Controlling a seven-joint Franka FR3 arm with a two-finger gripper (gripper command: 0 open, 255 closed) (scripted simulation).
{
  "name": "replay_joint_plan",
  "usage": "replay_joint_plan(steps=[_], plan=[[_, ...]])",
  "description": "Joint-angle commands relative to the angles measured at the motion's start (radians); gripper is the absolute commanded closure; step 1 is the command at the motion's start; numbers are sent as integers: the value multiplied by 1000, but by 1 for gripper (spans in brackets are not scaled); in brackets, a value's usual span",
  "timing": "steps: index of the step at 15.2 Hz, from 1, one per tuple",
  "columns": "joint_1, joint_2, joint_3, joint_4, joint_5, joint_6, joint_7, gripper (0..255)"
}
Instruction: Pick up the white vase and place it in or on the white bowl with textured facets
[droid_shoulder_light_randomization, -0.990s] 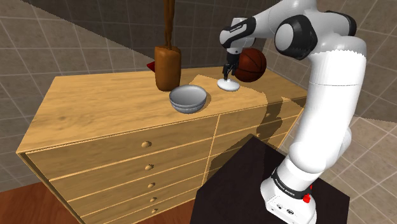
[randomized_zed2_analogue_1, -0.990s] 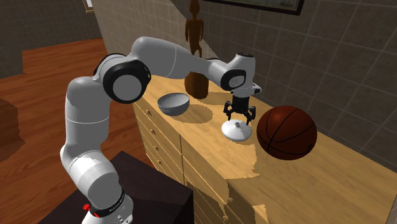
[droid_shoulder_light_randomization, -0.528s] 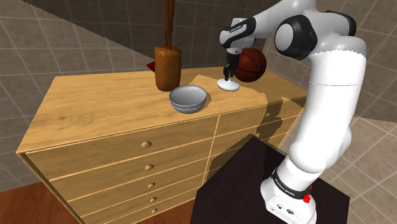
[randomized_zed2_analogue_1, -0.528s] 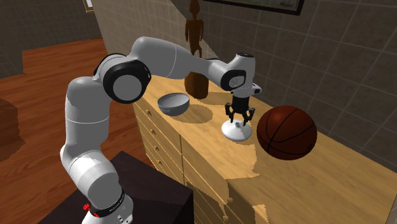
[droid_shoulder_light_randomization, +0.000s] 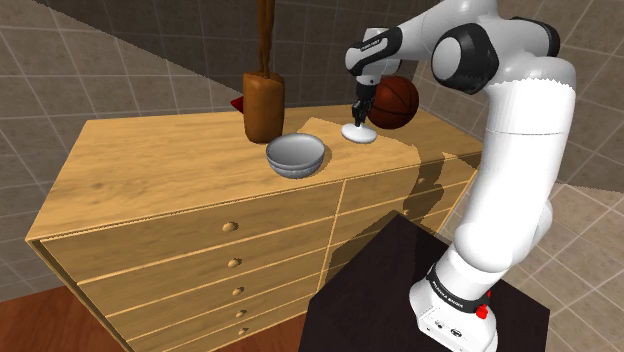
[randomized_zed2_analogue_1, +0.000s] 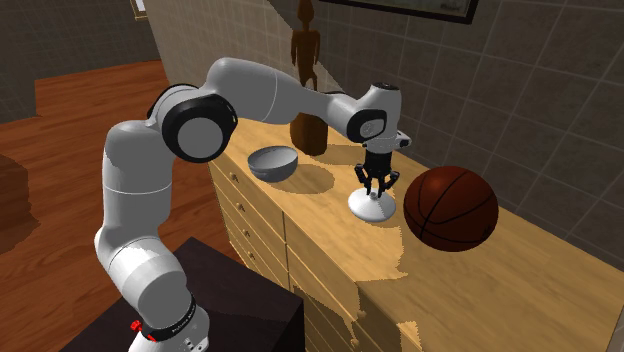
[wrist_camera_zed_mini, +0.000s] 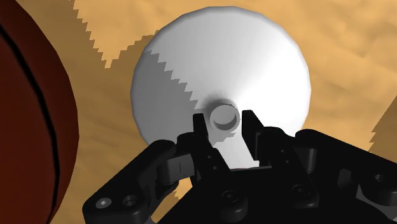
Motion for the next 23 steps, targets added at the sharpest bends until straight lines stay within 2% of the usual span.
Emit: replay_joint_plan(steps=[1, 23], plan=[[0, 0, 0, -1, 0, 0, 0, 255], [-5, -45, -11, 236, -19, -278, 1, 255]])
